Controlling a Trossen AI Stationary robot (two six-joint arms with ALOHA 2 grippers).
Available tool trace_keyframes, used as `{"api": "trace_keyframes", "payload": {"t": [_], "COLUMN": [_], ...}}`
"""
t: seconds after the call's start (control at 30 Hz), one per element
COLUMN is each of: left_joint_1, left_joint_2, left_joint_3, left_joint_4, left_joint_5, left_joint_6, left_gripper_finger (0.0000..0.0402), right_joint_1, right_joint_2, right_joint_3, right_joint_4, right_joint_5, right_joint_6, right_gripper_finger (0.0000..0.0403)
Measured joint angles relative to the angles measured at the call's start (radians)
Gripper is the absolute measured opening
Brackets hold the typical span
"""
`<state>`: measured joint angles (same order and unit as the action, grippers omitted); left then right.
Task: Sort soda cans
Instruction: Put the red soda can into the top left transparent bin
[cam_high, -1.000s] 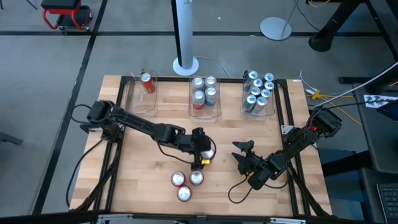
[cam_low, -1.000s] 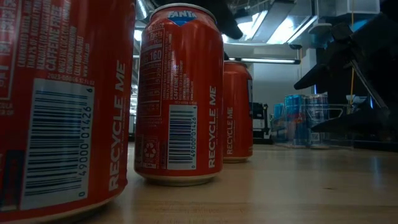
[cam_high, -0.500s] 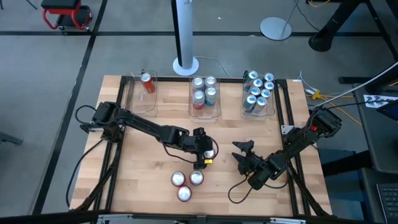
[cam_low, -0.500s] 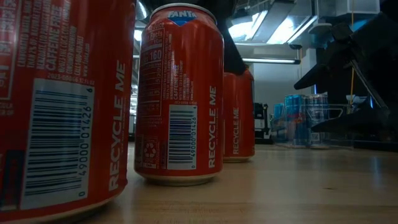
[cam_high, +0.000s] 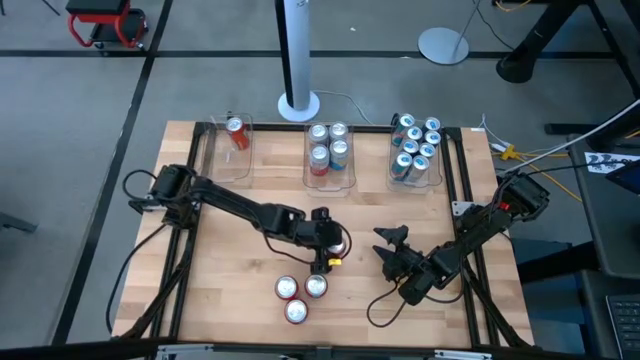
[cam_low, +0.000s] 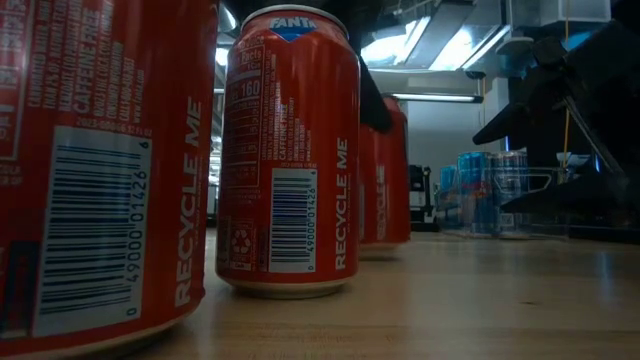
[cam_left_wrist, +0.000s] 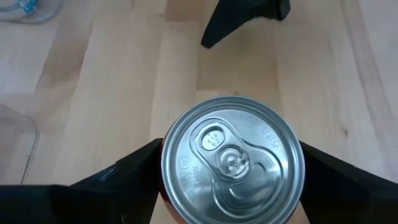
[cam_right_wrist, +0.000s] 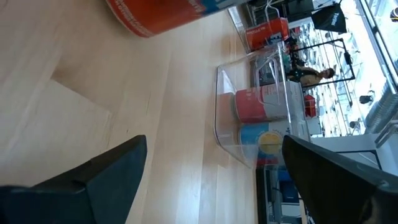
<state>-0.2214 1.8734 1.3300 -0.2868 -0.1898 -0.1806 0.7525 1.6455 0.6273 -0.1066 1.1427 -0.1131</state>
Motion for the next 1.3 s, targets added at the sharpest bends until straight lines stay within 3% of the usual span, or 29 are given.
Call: {"api": "trace_keyframes", "payload": {"t": [0.3,0.63,0.83,1.17,1.3], "left_joint_1": [-0.008,-0.029,-0.007,0.134,0.229], "left_joint_2": [-0.086,-0.306,-0.448,-0.561,-0.558], "left_joint_3": [0.000,0.000,0.001,0.002,0.002], "left_joint_4": [-0.048,-0.266,-0.468,-0.805,-0.934], "left_joint_5": [-0.049,-0.309,-0.519,-0.743,-0.771], "left_joint_6": [-0.004,-0.055,-0.158,-0.364,-0.441], "left_gripper_finger": [0.0296,0.0296,0.0296,0.0296,0.0296], "right_joint_1": [0.000,0.000,0.000,0.000,0.000], "right_joint_2": [0.000,0.000,0.000,0.000,0.000], "right_joint_3": [0.000,0.000,0.000,0.000,0.000], "right_joint_4": [-0.002,-0.003,-0.001,0.000,0.000], "right_joint_5": [0.000,-0.003,-0.003,-0.002,-0.002], "right_joint_6": [0.000,0.000,0.000,0.000,0.000], "right_gripper_finger": [0.0374,0.0374,0.0374,0.0374,0.0374]}}
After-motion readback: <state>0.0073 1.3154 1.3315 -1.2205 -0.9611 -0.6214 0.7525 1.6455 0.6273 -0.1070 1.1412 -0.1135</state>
